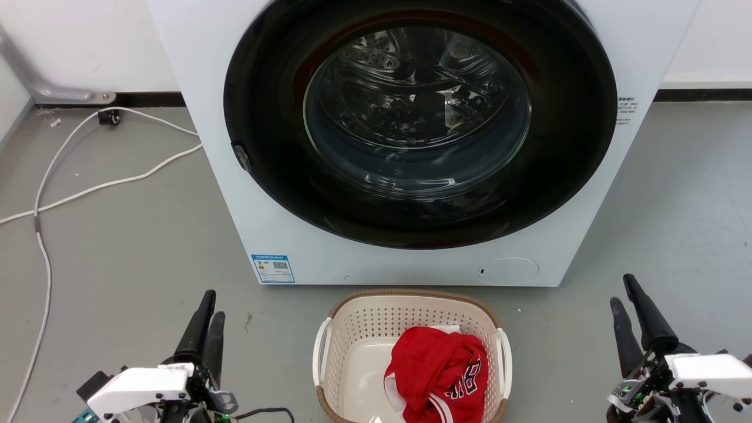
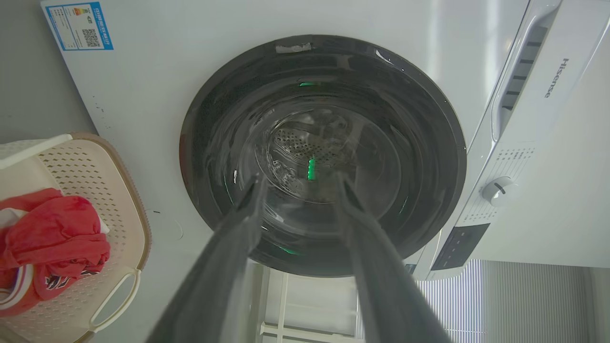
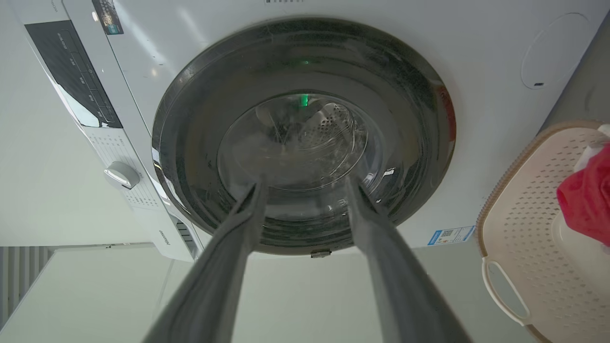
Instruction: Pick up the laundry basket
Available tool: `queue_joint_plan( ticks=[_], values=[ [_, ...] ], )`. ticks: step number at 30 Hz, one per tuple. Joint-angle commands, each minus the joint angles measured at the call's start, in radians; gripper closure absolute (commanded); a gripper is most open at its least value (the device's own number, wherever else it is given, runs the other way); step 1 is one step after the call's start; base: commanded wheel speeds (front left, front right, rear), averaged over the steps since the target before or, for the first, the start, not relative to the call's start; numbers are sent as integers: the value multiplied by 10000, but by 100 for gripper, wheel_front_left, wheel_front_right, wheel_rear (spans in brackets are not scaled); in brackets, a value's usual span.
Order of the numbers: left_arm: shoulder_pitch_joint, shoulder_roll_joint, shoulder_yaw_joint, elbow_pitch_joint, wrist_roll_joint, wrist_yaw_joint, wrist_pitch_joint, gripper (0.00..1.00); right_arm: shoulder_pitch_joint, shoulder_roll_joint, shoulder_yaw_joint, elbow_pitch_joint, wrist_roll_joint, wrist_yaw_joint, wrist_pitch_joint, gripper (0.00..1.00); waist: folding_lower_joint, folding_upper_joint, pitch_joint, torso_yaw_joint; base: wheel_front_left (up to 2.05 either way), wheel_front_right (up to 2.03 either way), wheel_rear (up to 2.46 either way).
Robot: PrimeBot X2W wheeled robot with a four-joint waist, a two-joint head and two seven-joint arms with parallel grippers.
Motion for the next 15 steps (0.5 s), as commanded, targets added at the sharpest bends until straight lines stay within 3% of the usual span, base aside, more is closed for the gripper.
queue_joint_plan(
  ticks=[1, 5, 15],
  values=[
    [-224, 43, -153, -208, 45, -5, -108, 0, -152, -21, 48, -239, -34, 3, -105, 0, 0, -1, 0, -2, 0, 0, 0],
    [-314, 40, -578, -369, 234, -8, -483, 0, -21, -58, 191, -418, -417, 4, -455, 0, 0, -1, -14, -3, 0, 0, 0],
    [-412, 36, -1170, -619, 2915, -12, -1011, 0, 37, -211, 299, -716, -2975, 7, -897, 0, 0, -1, -48, 41, 0, 0, 0]
  ],
)
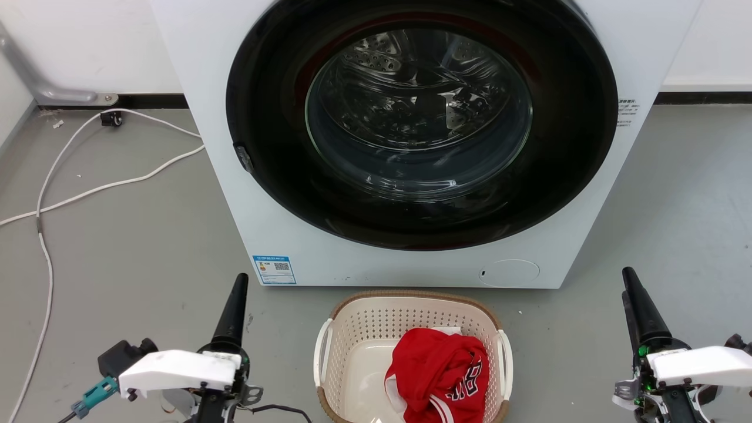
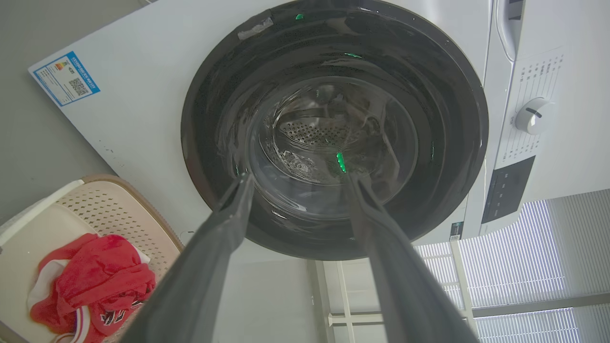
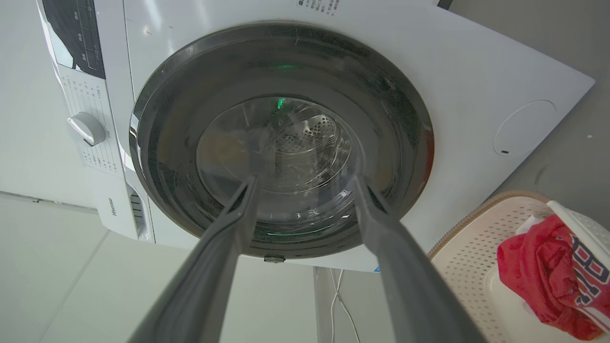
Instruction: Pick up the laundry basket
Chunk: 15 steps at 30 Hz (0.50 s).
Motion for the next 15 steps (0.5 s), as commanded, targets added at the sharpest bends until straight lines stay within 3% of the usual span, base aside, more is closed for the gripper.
queue_joint_plan(
  ticks=[1, 15],
  values=[
    [-304, 43, -143, -217, 661, -11, -133, 0, -100, -92, 30, -279, -698, 7, -75, 0, 0, -1, -3, 8, 0, 0, 0],
    [-376, 35, -864, -370, 3940, 280, -659, 0, 49, -243, 289, -894, -4143, 11, -177, 0, 0, -1, -39, 46, 0, 0, 0]
  ],
)
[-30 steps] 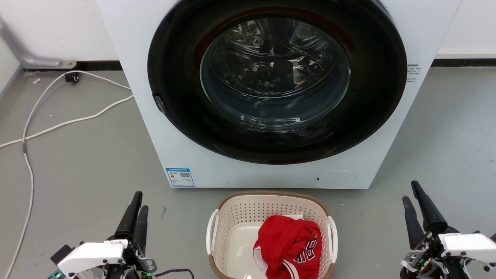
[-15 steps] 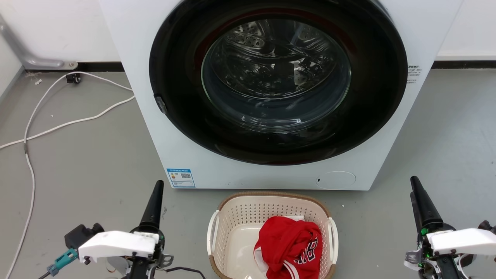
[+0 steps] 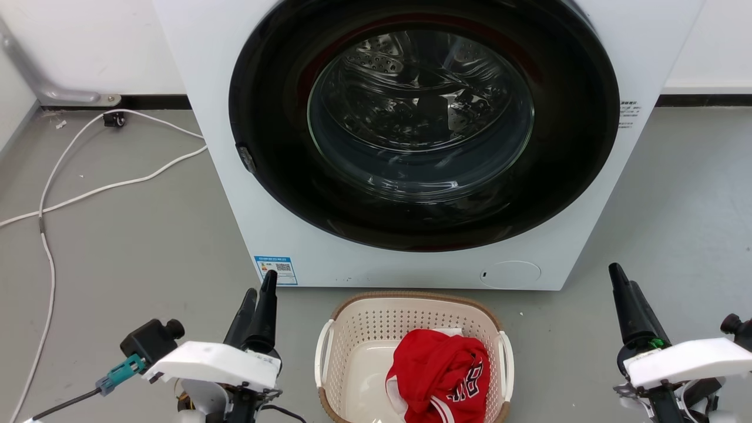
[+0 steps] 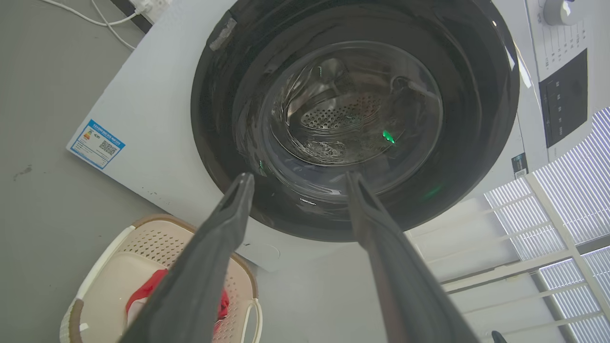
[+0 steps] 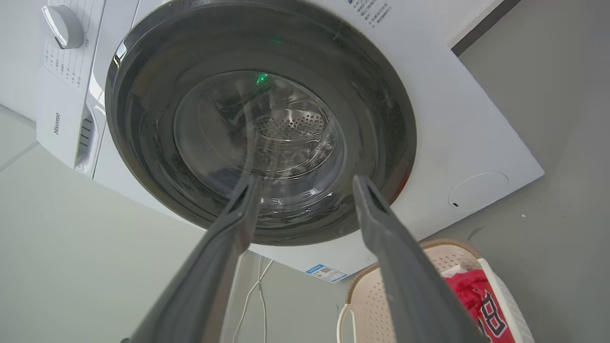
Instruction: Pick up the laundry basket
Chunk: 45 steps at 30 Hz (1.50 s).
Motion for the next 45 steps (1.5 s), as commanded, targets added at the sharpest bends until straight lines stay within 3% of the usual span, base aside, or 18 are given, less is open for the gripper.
queue_joint_plan(
  ticks=[1, 28, 45],
  values=[
    [-301, 35, -132, -186, 570, 61, -124, 0, -69, -127, 46, -252, -588, 11, -75, 0, 0, 0, -10, 6, 0, 0, 0],
    [-469, 299, -1239, 87, 4721, 576, -971, 0, 293, -161, 164, -905, -5086, 17, -136, 0, 0, 0, -122, 139, 0, 0, 0],
    [-535, 399, -1738, 244, 6343, 774, -1384, 0, 503, -12, 184, -1244, -6992, 21, -126, 0, 0, 0, -161, 180, 0, 0, 0]
  ],
)
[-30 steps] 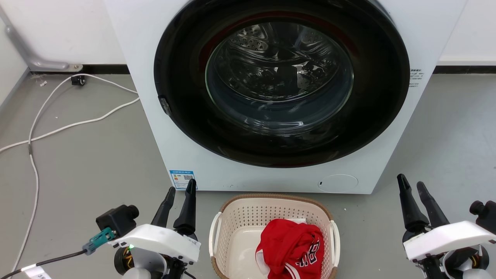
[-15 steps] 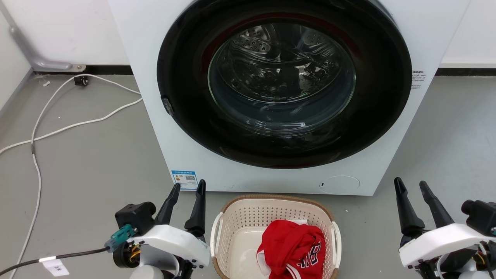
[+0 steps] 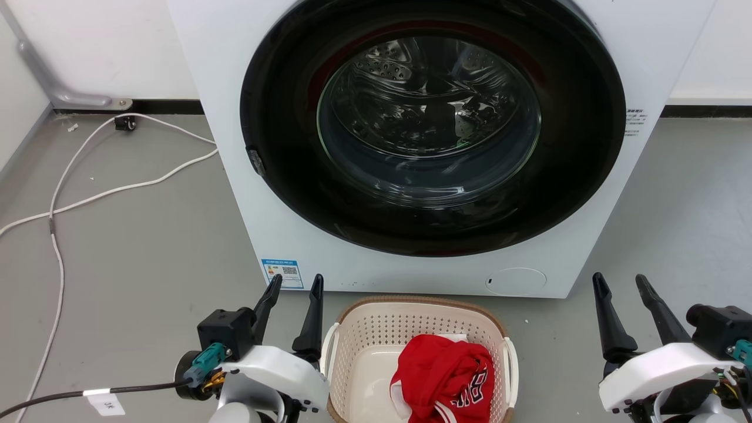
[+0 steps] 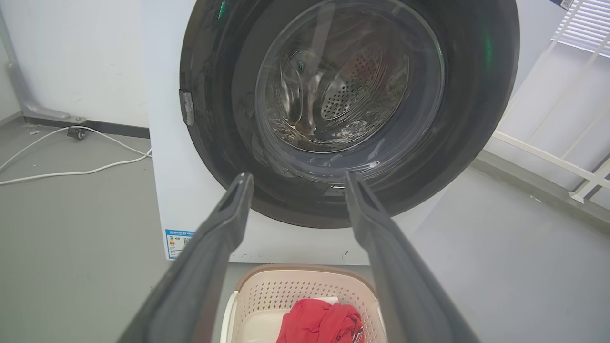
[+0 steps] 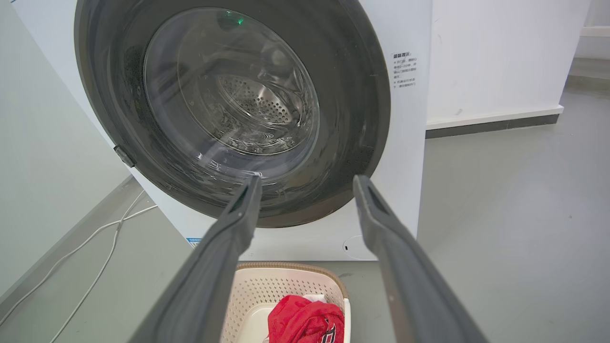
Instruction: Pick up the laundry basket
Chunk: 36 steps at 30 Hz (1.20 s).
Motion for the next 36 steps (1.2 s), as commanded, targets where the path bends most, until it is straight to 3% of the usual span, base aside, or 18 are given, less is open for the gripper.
queue_joint_plan(
  ticks=[1, 36],
  values=[
    [-177, 46, -48, -34, 216, 43, -95, 0, 39, 22, 5, -152, -293, 19, -47, 0, -1, 0, -7, 0, 0, 0, 0],
    [-219, -114, -494, 523, 2193, 315, -782, 0, 366, 279, -119, -489, -2084, 14, -390, 0, -1, 0, -43, 155, 0, 0, 0]
  ],
)
